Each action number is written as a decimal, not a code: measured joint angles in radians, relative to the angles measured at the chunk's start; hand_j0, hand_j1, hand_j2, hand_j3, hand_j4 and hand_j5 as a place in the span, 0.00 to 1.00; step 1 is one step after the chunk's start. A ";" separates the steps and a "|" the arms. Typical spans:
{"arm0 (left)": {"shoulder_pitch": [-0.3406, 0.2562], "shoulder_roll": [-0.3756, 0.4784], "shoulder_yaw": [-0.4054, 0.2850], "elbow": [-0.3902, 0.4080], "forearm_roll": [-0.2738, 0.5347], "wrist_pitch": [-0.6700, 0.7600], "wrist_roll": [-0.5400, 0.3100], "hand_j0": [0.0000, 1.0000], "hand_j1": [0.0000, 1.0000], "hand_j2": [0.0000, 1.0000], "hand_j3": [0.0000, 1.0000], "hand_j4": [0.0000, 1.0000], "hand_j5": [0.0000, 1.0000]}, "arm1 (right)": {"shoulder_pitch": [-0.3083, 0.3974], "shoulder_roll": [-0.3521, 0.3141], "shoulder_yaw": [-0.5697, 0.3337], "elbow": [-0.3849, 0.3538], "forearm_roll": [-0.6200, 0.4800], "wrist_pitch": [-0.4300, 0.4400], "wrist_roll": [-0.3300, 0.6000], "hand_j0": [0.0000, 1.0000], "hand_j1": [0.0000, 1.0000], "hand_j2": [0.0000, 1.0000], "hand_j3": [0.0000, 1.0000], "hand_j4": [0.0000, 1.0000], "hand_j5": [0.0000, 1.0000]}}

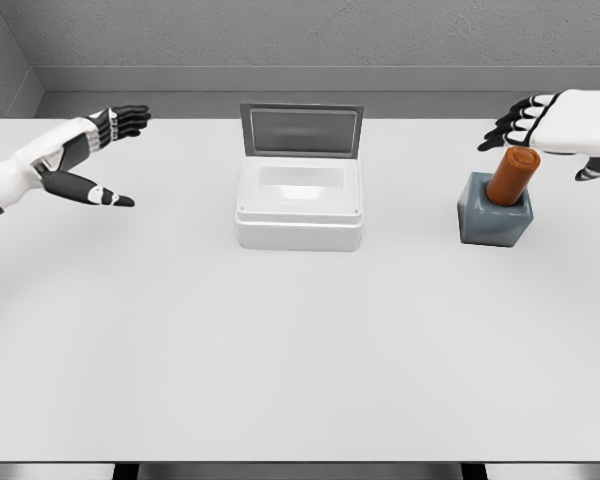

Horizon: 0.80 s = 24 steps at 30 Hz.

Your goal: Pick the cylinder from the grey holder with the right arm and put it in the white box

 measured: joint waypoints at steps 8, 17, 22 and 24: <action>0.005 -0.030 -0.001 0.014 -0.128 0.003 0.000 1.00 1.00 1.00 1.00 1.00 1.00 | -0.009 0.077 0.021 0.116 0.046 0.014 0.000 1.00 1.00 1.00 1.00 1.00 1.00; 0.006 -0.036 -0.001 0.014 -0.141 0.005 0.000 1.00 1.00 1.00 1.00 1.00 1.00 | -0.014 0.124 0.047 0.182 0.071 0.030 0.000 1.00 1.00 1.00 1.00 1.00 1.00; 0.006 -0.037 0.000 0.014 -0.143 0.003 0.000 1.00 1.00 1.00 1.00 1.00 1.00 | -0.025 0.139 0.067 0.196 0.080 0.032 0.000 1.00 1.00 1.00 1.00 1.00 1.00; 0.008 -0.037 0.000 0.013 -0.143 0.003 0.000 1.00 1.00 1.00 1.00 1.00 1.00 | -0.028 0.146 0.075 0.199 0.081 0.032 0.000 1.00 1.00 1.00 1.00 1.00 1.00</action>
